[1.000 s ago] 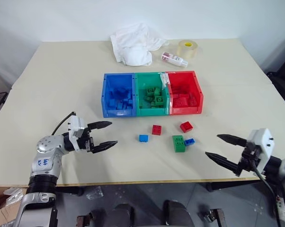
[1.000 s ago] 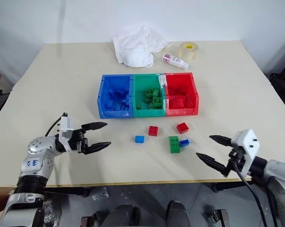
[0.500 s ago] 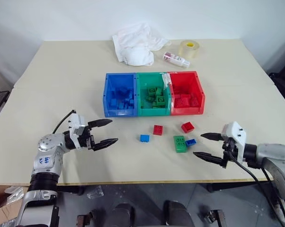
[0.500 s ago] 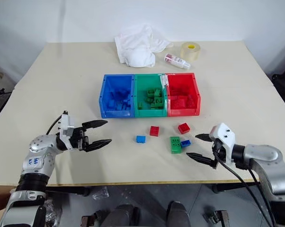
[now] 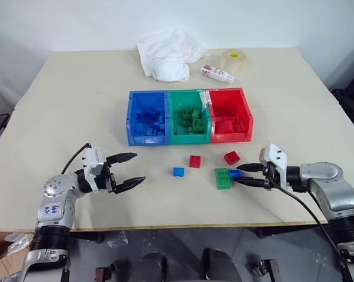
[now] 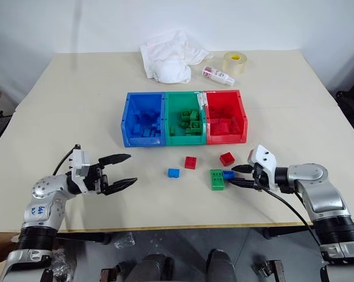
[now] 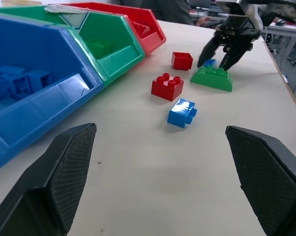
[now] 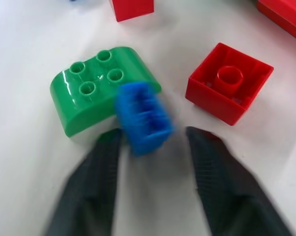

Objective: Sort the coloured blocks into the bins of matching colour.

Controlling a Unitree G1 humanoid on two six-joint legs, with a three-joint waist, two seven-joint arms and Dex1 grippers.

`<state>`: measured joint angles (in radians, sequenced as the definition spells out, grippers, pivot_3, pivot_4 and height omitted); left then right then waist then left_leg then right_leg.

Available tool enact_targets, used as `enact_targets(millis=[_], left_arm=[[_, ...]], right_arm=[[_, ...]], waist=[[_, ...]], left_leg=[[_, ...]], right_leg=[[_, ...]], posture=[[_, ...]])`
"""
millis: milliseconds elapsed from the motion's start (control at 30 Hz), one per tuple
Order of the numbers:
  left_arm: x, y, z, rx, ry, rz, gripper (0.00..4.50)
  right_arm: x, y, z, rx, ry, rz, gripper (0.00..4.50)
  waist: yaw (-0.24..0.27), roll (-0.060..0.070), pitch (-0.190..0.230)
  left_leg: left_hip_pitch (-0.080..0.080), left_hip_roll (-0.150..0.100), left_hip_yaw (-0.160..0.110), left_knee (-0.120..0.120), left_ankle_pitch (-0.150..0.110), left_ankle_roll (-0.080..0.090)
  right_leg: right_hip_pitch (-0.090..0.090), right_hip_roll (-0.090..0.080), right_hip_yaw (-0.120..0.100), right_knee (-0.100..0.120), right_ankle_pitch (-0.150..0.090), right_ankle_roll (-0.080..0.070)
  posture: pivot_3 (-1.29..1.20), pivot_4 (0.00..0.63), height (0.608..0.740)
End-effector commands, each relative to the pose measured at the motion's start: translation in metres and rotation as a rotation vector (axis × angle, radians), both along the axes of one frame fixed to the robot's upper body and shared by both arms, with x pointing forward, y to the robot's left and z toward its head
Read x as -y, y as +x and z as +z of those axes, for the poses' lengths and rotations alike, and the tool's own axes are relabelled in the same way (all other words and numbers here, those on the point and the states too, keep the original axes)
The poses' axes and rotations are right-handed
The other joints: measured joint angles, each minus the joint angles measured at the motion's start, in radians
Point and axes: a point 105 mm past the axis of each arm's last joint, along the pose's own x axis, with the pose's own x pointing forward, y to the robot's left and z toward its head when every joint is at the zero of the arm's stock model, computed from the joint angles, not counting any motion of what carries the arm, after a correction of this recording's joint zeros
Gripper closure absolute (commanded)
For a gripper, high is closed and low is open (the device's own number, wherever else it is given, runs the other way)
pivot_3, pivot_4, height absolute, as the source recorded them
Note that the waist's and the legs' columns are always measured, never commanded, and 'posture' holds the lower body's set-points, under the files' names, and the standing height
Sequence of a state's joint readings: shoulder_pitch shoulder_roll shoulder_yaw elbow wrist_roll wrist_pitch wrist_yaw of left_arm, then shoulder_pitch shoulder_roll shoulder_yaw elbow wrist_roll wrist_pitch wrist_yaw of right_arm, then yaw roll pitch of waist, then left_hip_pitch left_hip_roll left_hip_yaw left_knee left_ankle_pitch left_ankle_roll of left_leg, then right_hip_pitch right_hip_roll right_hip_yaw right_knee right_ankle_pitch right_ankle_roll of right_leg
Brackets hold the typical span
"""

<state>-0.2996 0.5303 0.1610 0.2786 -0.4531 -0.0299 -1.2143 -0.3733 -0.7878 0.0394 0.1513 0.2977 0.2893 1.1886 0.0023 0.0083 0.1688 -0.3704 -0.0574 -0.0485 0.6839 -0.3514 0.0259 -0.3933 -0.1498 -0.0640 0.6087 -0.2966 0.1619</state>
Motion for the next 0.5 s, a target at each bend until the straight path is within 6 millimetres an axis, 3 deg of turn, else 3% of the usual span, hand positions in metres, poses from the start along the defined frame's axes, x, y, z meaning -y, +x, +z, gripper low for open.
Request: enact_targets(millis=[33,67,300,400,500], left_arm=[[-0.004,-0.003,0.012,0.052,-0.012,0.013,0.00],[-0.004,-0.003,0.012,0.052,-0.012,0.015,0.00],[-0.005,-0.003,0.012,0.058,-0.014,0.026,0.00],[-0.005,-0.002,0.012,0.059,-0.014,0.026,0.00],[-0.004,-0.001,0.013,0.063,-0.016,0.025,0.00]], right_arm=[[-0.005,0.001,0.031,0.102,0.043,0.010,3.83],[-0.007,0.002,0.038,0.122,0.056,0.006,4.10],[-0.026,0.012,0.078,0.230,0.107,0.029,4.11],[-0.044,0.020,0.088,0.264,0.125,0.072,4.11],[-0.074,0.030,0.097,0.287,0.161,0.146,4.11]], waist=[[-0.001,0.000,0.000],[-0.002,0.000,0.000],[-0.003,0.000,0.000],[-0.004,0.000,0.000],[-0.006,0.000,0.000]], left_leg=[[0.000,0.000,0.000,0.000,0.000,0.000],[0.000,0.000,0.000,0.000,0.000,0.000],[0.000,0.000,0.000,0.000,0.000,0.000],[0.000,0.000,0.000,0.000,0.000,0.000],[0.000,0.000,0.000,0.000,0.000,0.000]], right_leg=[[0.000,0.000,0.000,0.000,0.000,0.000],[0.000,0.000,0.000,0.000,0.000,0.000],[0.000,0.000,0.000,0.000,0.000,0.000],[0.000,0.000,0.000,0.000,0.000,0.000],[0.000,0.000,0.000,0.000,0.000,0.000]], posture=[[0.00,0.150,0.740],[0.00,0.150,0.740],[0.00,0.150,0.740],[0.00,0.150,0.740],[0.00,0.150,0.740]])
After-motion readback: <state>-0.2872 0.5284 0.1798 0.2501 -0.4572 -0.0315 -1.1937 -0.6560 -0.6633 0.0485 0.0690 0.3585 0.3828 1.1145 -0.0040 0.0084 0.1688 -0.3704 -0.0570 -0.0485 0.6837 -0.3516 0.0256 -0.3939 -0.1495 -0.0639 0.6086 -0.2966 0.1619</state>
